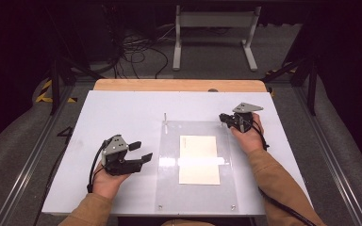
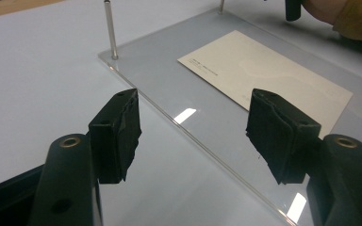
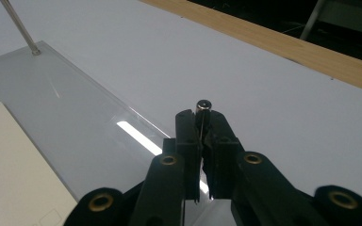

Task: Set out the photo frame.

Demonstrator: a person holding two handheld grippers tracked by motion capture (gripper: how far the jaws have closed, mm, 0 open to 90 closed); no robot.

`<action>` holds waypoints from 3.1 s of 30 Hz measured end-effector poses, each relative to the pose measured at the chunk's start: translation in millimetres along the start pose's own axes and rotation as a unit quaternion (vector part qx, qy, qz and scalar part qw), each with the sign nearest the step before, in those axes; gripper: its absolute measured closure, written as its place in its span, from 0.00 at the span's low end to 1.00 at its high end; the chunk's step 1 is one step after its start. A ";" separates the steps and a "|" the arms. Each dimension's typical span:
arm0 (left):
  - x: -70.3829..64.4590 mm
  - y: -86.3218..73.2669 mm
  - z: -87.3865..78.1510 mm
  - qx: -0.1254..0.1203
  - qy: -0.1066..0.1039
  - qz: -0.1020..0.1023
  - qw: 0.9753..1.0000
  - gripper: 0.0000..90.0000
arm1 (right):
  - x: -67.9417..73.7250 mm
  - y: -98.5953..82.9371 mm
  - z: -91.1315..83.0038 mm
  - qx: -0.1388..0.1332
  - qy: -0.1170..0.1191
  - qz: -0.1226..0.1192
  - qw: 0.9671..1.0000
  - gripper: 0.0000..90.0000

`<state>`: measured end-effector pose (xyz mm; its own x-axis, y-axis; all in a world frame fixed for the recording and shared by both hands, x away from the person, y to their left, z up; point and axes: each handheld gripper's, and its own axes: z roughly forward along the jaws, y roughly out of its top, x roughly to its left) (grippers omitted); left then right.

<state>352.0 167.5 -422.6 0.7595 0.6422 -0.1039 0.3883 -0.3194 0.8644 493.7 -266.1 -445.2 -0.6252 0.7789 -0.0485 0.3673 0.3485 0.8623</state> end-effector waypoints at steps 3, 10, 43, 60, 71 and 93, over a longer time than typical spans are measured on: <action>-0.9 -2.0 -0.3 0.001 -0.001 -0.001 1.000 0.39 | -7.2 -4.8 0.6 -0.015 0.016 0.031 0.999 0.95; -4.1 -10.0 -2.0 0.010 -0.003 0.000 1.000 0.39 | -7.3 -6.8 3.1 -0.023 0.007 0.054 0.998 0.95; -32.6 -31.3 0.1 0.013 -0.039 0.145 0.989 0.16 | -25.9 -1.1 14.5 -0.005 0.046 0.150 0.988 0.95; -43.0 -34.2 16.6 -0.024 -0.048 0.235 0.970 0.06 | -27.6 -0.8 16.8 -0.001 0.049 0.166 0.985 0.95; -55.6 -26.7 34.8 -0.051 -0.056 0.288 0.955 0.12 | -27.7 -3.0 17.5 -0.005 0.055 0.180 0.982 0.94; -52.1 -19.7 29.4 -0.084 -0.024 0.265 0.960 0.55 | -28.9 -13.1 4.9 -0.033 0.091 0.185 0.978 0.67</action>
<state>320.1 119.9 -448.7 0.8515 0.3868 0.3540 -0.1460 -0.4735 0.8686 510.3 -290.7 -457.5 -0.5730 0.7371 0.3583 0.5504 0.0222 0.8346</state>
